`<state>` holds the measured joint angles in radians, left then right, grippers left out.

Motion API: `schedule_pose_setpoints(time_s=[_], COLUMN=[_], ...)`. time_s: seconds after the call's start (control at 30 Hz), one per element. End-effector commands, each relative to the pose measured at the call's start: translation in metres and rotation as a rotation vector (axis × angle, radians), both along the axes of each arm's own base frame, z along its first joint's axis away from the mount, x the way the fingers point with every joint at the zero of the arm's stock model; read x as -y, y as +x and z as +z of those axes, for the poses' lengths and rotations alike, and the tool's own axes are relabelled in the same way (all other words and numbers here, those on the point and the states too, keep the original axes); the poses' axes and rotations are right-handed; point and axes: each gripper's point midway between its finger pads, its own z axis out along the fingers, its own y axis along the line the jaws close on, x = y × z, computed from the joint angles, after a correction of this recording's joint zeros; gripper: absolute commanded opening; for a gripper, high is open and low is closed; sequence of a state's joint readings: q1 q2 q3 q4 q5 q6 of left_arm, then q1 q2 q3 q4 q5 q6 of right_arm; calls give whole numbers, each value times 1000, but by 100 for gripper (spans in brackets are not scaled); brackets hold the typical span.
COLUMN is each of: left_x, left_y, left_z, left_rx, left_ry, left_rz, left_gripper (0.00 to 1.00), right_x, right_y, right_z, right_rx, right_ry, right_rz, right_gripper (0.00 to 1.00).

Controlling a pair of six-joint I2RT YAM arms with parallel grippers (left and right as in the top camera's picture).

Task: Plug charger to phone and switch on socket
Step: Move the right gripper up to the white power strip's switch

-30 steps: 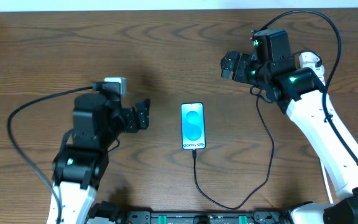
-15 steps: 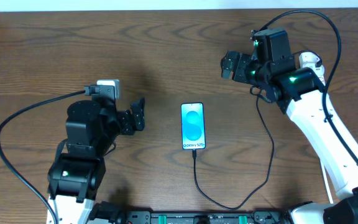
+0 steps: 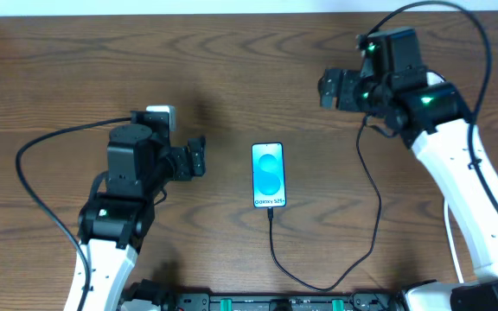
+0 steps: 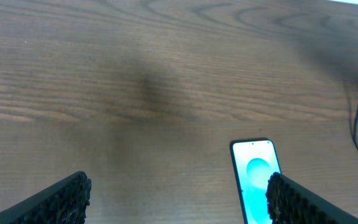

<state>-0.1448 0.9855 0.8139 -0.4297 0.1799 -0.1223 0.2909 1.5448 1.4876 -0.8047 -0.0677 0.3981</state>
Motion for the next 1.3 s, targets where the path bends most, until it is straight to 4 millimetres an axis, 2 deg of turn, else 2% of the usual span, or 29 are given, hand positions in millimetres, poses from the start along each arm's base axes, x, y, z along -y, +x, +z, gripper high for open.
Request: schedule_pose_setpoints(time_s=[0.0, 0.1, 0.23, 0.4, 0.43, 0.57, 0.73, 1.27], left_x=[-6, -7, -8, -11, -16, -26, -28, -28], left_y=[9, 12, 8, -10, -17, -31, -40, -41], left_z=[-1, 9, 34, 70, 83, 100, 97, 95], left_rx=[14, 56, 146, 269, 318, 382, 366, 358], left_ry=[35, 33, 20, 23, 31, 43, 47, 48], left_rz=[22, 27, 29, 19, 44, 88, 89, 88], left_gripper=[90, 90, 90, 90, 90, 90, 90, 90], right_x=[2, 2, 2, 3, 4, 4, 4, 1], right_y=[2, 1, 1, 1, 1, 1, 1, 0], right_z=[20, 19, 19, 18, 18, 18, 18, 19], right_rx=[42, 40, 42, 42, 42, 41, 41, 49], right_ry=[11, 6, 3, -7, -9, -8, -8, -17], right_rz=[22, 33, 36, 32, 31, 31, 31, 66], right_gripper=[99, 99, 99, 99, 99, 99, 99, 99])
